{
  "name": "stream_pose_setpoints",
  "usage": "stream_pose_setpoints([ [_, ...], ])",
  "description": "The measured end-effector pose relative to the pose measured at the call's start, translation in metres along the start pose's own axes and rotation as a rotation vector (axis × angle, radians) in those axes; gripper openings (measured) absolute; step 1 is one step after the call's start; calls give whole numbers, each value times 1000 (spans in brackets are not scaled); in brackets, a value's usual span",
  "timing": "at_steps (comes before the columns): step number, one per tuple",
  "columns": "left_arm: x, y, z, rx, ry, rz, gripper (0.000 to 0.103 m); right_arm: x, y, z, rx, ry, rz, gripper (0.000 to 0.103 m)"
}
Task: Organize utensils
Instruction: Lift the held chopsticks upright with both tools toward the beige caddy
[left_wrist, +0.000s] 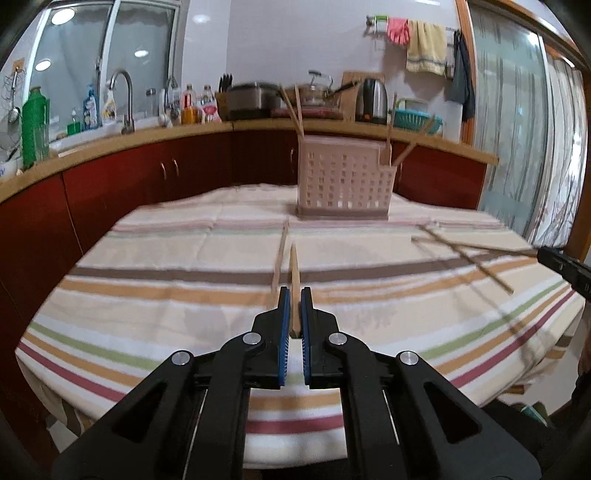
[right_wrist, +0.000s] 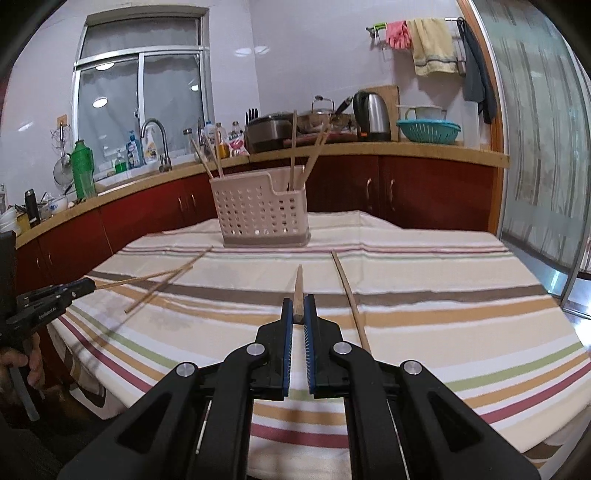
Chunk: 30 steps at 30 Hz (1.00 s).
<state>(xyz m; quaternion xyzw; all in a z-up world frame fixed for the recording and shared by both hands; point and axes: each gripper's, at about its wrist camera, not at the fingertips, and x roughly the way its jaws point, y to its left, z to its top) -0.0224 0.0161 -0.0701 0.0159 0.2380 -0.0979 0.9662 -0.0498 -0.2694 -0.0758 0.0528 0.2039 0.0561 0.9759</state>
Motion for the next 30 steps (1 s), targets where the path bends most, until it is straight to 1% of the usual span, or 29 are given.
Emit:
stream_pose_setpoints([
  [7, -24, -1, 32, 3, -94, 0, 6, -18, 5, 24, -10, -64, 6, 7],
  [15, -35, -7, 61, 20, -156, -16, 6, -23, 8, 49, -17, -105, 19, 7],
  [21, -25, -14, 79, 44, -166, -32, 6, -12, 11, 68, -25, -115, 31, 7],
  [30, -6, -17, 102, 63, -176, -34, 6, 14, 17, 94, -28, -116, 53, 7],
])
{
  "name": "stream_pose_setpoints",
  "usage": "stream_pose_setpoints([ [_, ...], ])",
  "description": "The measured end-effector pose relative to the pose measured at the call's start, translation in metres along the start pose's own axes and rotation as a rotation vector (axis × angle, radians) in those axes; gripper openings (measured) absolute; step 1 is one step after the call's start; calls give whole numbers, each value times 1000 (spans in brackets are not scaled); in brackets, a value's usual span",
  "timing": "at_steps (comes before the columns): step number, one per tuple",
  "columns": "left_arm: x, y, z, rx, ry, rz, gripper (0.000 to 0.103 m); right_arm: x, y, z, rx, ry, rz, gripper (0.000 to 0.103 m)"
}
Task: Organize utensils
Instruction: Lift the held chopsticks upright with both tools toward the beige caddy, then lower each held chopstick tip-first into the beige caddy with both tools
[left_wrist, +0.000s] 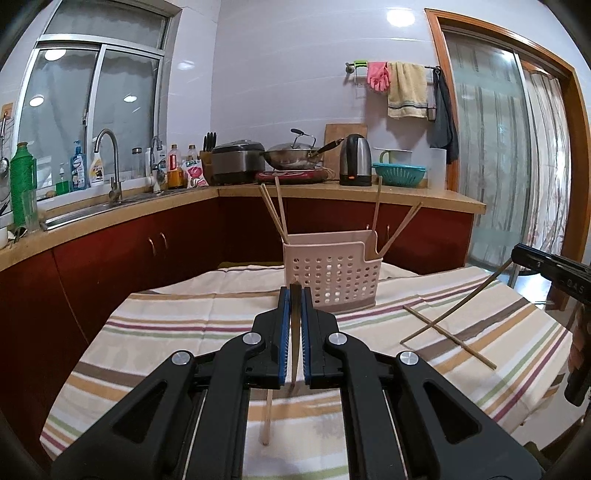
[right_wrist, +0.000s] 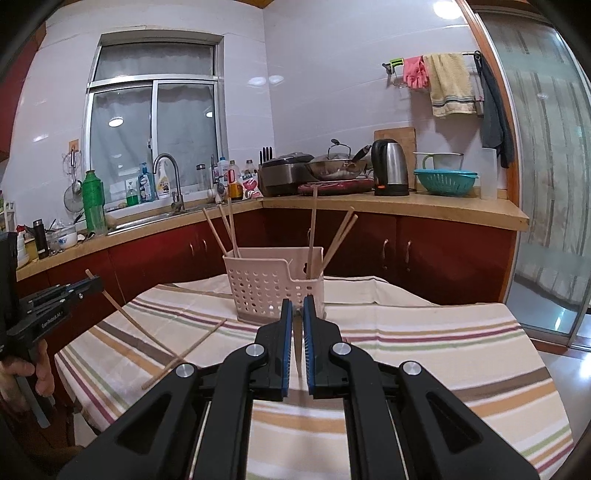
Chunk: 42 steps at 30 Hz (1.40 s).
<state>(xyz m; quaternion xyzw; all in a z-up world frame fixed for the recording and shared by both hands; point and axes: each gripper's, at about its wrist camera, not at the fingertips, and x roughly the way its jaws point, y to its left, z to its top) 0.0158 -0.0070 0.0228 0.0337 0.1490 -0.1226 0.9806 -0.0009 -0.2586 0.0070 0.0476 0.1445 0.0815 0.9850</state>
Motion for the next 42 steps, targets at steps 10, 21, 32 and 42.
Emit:
stream_pose_setpoints([
  [10, 27, 9, 15, -15, -15, -2, 7, 31, 6, 24, -11, -21, 10, 7],
  [21, 52, 16, 27, -29, -18, -20, 7, 65, 6, 43, -22, -38, 15, 7],
  [32, 75, 20, 38, -58, -12, -54, 7, 83, 3, 54, -8, -65, 25, 7],
  [42, 84, 17, 75, -76, -71, -127, 7, 85, -1, 87, 4, -139, 61, 7],
])
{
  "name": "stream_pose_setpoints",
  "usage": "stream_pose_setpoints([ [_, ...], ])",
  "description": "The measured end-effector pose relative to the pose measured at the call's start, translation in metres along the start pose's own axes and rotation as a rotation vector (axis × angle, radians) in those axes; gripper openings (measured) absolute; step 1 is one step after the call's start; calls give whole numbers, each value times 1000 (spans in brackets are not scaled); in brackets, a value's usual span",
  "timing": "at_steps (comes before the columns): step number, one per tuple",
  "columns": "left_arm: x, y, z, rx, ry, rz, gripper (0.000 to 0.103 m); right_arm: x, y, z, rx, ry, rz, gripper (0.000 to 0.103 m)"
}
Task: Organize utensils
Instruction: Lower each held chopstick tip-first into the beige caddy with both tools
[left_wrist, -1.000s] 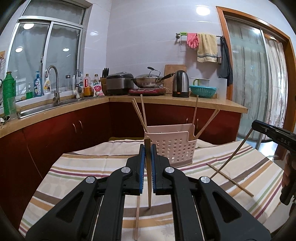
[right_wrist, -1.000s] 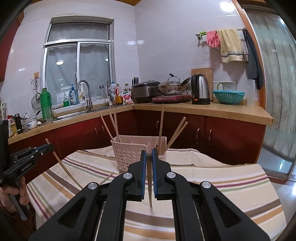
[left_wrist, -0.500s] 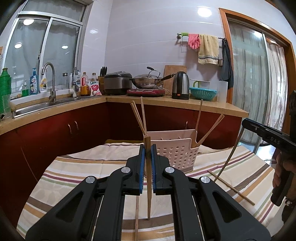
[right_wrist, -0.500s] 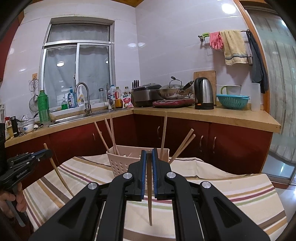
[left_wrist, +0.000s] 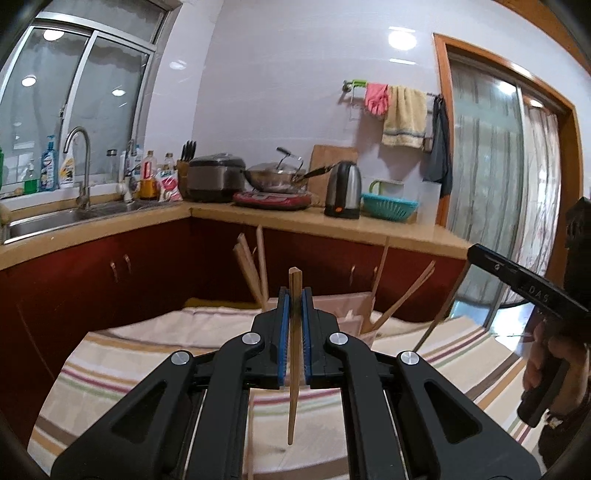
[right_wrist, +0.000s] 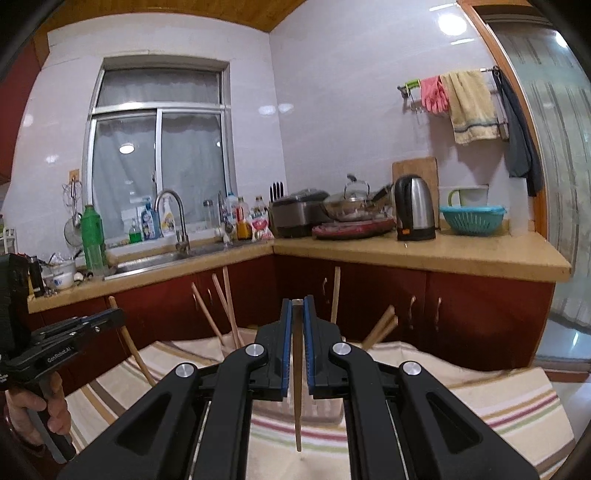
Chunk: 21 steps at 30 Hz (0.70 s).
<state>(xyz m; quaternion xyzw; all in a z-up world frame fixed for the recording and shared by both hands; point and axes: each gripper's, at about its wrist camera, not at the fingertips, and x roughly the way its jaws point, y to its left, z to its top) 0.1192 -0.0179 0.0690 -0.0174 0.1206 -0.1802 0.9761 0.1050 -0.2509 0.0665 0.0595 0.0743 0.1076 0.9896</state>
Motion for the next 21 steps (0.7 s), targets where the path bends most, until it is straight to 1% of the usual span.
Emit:
stream_pose_setpoints([
  [2, 3, -4, 12, 12, -25, -15, 7, 1, 0, 11, -6, -29, 4, 7],
  [7, 7, -12, 42, 46, -102, -25, 7, 5, 0, 38, -25, -97, 9, 7],
  [11, 13, -17, 69, 60, -176, -24, 7, 13, 0, 58, -41, -147, 10, 7],
  [14, 21, -19, 87, 70, -222, -18, 7, 22, -1, 68, -48, -166, 12, 7],
  [17, 34, -20, 97, 75, -249, -6, 7, 33, -2, 72, -52, -174, 10, 7],
  [21, 58, -18, 97, 71, -236, 5, 7, 50, -7, 69, -52, -169, 2, 7],
])
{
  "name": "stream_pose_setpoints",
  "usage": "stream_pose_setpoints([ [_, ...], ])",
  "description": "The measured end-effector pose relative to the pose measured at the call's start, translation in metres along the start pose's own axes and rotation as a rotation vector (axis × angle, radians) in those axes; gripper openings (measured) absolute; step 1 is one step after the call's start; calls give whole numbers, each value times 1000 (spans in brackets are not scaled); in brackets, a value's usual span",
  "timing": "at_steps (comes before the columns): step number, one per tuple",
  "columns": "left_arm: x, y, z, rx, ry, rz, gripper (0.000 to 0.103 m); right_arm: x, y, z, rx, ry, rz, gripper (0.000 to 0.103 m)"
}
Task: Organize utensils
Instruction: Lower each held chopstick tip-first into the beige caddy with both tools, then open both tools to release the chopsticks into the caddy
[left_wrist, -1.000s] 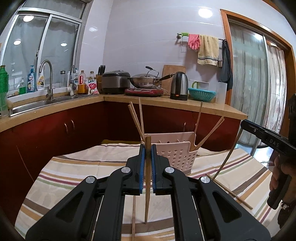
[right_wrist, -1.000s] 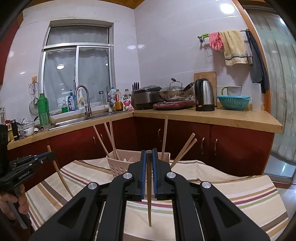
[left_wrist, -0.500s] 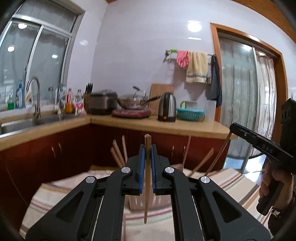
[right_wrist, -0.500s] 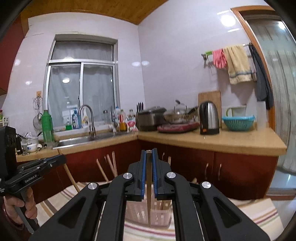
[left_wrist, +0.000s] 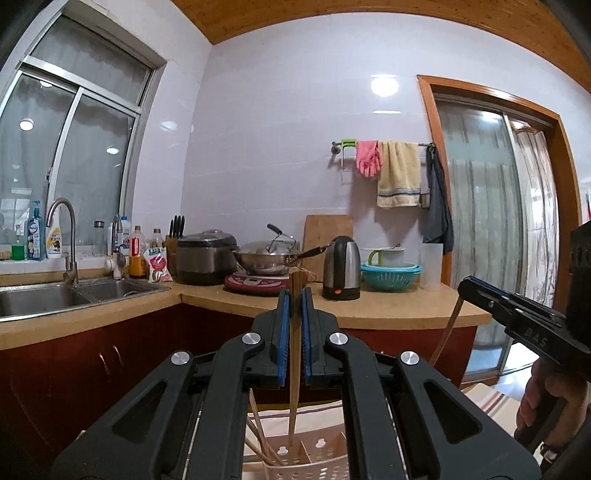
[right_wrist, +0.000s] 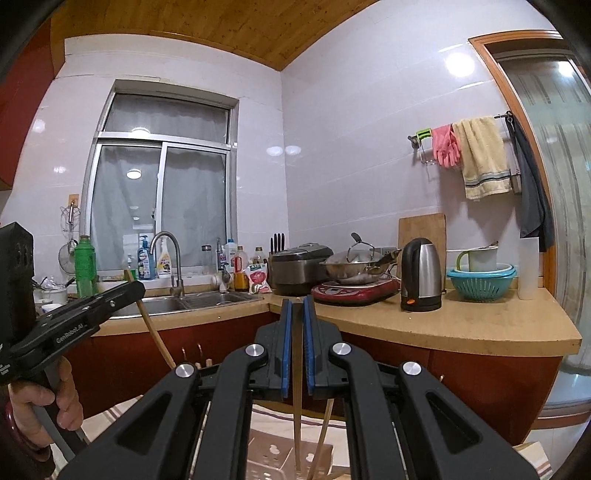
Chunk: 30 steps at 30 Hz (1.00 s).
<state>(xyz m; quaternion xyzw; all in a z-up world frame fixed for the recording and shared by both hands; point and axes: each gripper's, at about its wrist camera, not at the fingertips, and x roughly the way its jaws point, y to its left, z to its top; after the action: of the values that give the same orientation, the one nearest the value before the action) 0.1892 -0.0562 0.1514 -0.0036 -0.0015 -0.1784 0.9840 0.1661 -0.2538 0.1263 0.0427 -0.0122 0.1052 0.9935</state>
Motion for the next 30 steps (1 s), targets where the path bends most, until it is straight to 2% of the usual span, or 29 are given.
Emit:
stream_pose_setpoints([
  [11, 45, 9, -62, -1, 134, 35, 7, 40, -13, -52, 58, 114, 1, 7],
  [19, 58, 17, -96, -13, 229, 40, 9, 50, -14, -78, 73, 183, 6, 7],
  [21, 57, 17, -99, -6, 240, 43, 21, 50, -16, -81, 88, 192, 14, 8],
  [22, 56, 17, -101, -3, 246, 52, 35, 49, -16, -82, 89, 193, 11, 8],
  [23, 56, 18, -101, -6, 249, 55, 46, 49, -17, -82, 88, 194, 8, 11],
  [27, 48, 23, -105, -27, 258, 63, 57, 38, -19, -81, 91, 184, -6, 29],
  [28, 43, 23, -107, -27, 255, 72, 60, 33, -20, -80, 91, 180, -11, 31],
  [30, 36, 23, -109, -20, 258, 80, 62, 25, -22, -78, 91, 175, -18, 34],
])
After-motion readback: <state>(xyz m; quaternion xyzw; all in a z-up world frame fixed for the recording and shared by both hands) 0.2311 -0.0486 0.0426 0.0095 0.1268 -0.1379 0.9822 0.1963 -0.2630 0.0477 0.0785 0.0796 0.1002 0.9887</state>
